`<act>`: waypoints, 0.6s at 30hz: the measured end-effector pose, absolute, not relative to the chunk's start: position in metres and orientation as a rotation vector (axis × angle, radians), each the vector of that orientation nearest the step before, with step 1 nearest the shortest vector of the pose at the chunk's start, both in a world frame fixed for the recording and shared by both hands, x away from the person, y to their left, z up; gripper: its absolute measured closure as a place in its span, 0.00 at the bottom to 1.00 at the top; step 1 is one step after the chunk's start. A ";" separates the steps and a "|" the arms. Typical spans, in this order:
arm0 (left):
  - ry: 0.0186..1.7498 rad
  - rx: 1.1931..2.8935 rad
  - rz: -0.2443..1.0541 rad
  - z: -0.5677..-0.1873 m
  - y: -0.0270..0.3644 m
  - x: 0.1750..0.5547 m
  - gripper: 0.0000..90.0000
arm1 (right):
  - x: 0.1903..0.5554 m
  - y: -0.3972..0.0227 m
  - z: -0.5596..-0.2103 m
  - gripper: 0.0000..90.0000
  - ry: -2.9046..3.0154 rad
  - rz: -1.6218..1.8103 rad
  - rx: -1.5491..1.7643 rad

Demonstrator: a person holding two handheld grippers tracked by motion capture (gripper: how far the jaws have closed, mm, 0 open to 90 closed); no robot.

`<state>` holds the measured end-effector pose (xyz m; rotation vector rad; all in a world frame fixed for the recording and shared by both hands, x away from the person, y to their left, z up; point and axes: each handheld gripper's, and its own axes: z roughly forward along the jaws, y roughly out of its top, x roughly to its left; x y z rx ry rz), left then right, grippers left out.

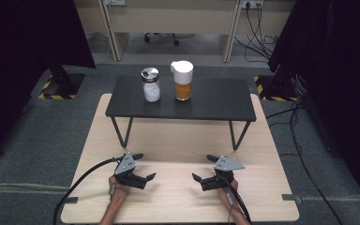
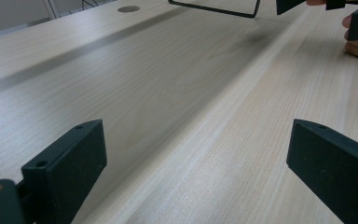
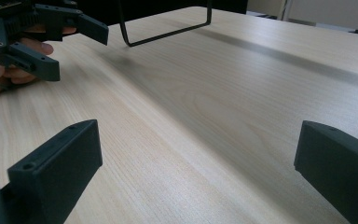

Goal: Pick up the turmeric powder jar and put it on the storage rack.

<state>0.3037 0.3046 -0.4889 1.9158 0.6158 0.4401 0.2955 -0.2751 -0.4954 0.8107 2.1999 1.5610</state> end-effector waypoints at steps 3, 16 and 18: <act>0.616 1.916 0.440 -0.489 0.305 0.304 0.04 | 0.295 -0.275 -0.495 0.01 2.202 1.559 0.809; 0.615 1.916 0.440 -0.489 0.305 0.304 0.04 | 0.296 -0.275 -0.495 0.01 2.204 1.557 0.807; 0.614 1.915 0.441 -0.489 0.305 0.304 0.04 | 0.295 -0.275 -0.495 0.01 2.204 1.557 0.806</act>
